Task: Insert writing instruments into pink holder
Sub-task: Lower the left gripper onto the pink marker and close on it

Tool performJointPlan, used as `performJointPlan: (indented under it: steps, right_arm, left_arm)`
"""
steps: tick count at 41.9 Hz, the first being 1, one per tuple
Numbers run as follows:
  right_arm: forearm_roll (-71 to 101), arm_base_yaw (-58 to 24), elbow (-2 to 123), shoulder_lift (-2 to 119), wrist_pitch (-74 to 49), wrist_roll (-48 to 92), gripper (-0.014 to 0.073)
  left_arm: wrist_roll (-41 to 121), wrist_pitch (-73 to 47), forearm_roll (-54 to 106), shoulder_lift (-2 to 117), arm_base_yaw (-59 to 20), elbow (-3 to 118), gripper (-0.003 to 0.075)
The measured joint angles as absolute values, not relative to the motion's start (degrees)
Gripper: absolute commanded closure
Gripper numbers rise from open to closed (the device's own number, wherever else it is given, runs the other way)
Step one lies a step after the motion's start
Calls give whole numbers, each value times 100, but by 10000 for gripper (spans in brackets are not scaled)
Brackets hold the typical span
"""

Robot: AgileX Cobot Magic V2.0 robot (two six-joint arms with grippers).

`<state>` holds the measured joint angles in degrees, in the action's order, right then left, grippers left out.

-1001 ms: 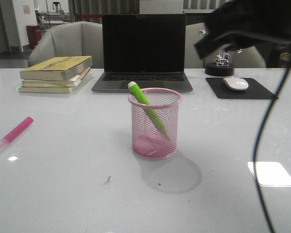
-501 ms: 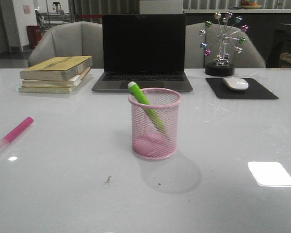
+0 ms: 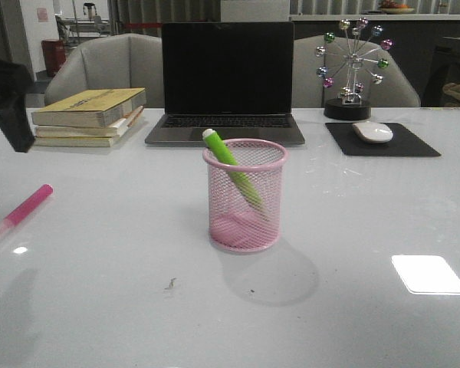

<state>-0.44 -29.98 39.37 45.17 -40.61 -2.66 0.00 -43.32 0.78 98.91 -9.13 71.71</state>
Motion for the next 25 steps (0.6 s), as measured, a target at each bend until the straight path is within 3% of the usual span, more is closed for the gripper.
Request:
performJointPlan:
  steps: [12, 25]
  right_arm:
    - [-44, -2998, 3937, 4517, -4061, -266, 190]
    - [-44, -2998, 3937, 4517, -4061, -266, 190]
  left_arm:
    - [0, -4309, 50, 11285, -913, 8201, 85]
    - [0, -4250, 50, 11934, -913, 8701, 85]
